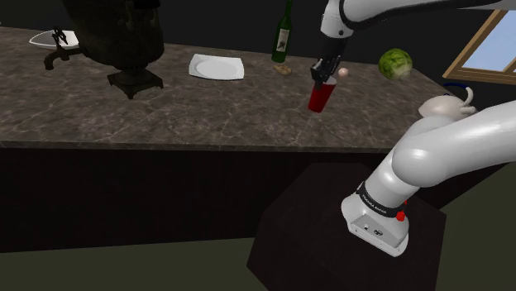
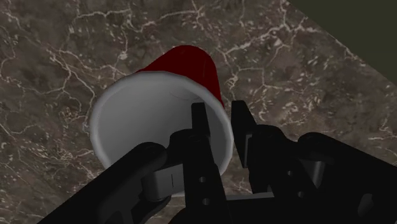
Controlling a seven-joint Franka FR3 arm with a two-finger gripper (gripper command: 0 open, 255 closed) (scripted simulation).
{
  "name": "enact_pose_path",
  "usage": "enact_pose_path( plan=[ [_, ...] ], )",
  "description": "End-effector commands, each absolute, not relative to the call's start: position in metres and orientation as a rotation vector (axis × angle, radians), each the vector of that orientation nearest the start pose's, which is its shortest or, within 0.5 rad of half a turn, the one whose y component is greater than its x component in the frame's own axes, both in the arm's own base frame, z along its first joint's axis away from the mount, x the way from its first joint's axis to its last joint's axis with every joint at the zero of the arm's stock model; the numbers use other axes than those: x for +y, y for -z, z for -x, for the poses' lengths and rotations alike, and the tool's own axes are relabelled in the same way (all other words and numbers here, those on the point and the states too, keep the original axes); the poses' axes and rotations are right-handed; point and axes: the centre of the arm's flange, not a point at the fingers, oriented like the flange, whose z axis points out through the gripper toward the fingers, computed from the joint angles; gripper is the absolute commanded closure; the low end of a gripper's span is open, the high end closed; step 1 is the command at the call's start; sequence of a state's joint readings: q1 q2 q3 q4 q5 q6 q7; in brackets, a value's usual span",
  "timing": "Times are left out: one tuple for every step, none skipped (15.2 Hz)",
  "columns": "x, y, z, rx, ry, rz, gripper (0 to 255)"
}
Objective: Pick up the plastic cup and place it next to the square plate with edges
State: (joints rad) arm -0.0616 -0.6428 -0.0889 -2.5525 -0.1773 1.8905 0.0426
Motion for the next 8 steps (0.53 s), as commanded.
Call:
enact_pose_path(
  plan=[
    [-0.068, -0.487, -0.348, 0.191, -0.040, 3.249, 255],
    [-0.068, -0.493, -0.348, 0.191, -0.040, 3.249, 255],
    [-0.068, -0.498, -0.348, 0.191, -0.040, 3.249, 255],
    [-0.068, -0.503, -0.348, 0.191, -0.040, 3.249, 255],
    [-0.068, -0.508, -0.348, 0.191, -0.040, 3.249, 255],
    [-0.068, -0.514, -0.348, 0.191, -0.040, 3.249, 255],
    [-0.068, -0.519, -0.348, 0.191, -0.040, 3.249, 255],
    [-0.068, -0.524, -0.348, 0.191, -0.040, 3.249, 255]
  ],
)
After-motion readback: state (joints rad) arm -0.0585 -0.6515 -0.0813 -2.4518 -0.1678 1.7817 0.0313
